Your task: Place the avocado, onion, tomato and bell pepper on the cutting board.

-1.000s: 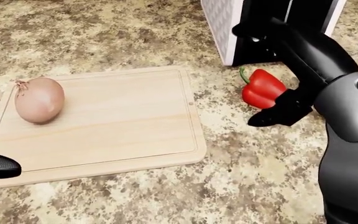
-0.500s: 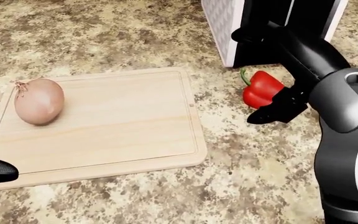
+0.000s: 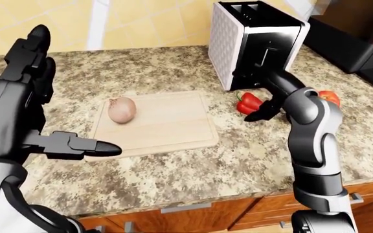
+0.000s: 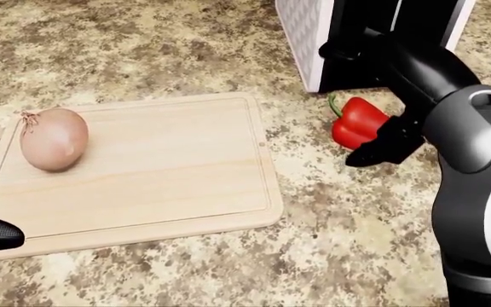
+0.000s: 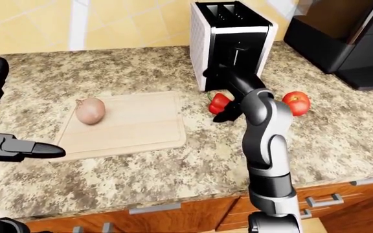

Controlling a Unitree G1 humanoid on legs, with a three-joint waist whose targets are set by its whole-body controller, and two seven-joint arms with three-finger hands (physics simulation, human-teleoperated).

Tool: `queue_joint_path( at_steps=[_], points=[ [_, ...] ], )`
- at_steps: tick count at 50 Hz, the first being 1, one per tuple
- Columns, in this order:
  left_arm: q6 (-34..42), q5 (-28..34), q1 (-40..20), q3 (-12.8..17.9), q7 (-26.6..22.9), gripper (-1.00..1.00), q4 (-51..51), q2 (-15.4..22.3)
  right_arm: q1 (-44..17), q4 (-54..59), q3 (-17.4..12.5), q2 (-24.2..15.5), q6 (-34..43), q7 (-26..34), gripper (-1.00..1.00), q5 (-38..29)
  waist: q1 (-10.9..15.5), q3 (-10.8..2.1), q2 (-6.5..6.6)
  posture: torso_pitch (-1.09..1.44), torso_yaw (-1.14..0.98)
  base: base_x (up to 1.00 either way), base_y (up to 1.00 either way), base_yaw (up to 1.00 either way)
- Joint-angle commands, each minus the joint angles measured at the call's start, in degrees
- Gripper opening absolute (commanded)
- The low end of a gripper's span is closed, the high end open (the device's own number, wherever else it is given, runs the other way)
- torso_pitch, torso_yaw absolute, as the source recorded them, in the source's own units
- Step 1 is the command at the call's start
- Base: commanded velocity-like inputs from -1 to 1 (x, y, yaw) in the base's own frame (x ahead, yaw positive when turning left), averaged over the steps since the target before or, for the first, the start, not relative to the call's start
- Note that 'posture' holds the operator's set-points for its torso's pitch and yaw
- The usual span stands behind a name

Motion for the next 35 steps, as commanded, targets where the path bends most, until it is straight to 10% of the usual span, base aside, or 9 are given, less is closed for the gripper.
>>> queue_joint_path(
  at_steps=[1,35],
  points=[
    [-1.59,0.83,-1.12,0.56,-0.32,1.0,-0.73,0.42,-1.76,-1.58,-0.65,-0.66,-0.93,-1.0,0.44,-0.47,0.01,-1.34,0.09,0.0,0.0,0.0,0.0,0.0],
    [-1.69,2.9,-1.68,0.58,-2.26,1.0,-0.73,0.78,-1.05,4.14,-0.9,-1.13,-2.19,-3.76,0.21,0.45,0.03,-1.48,-0.05,0.0,0.0,0.0,0.0,0.0]
  ],
)
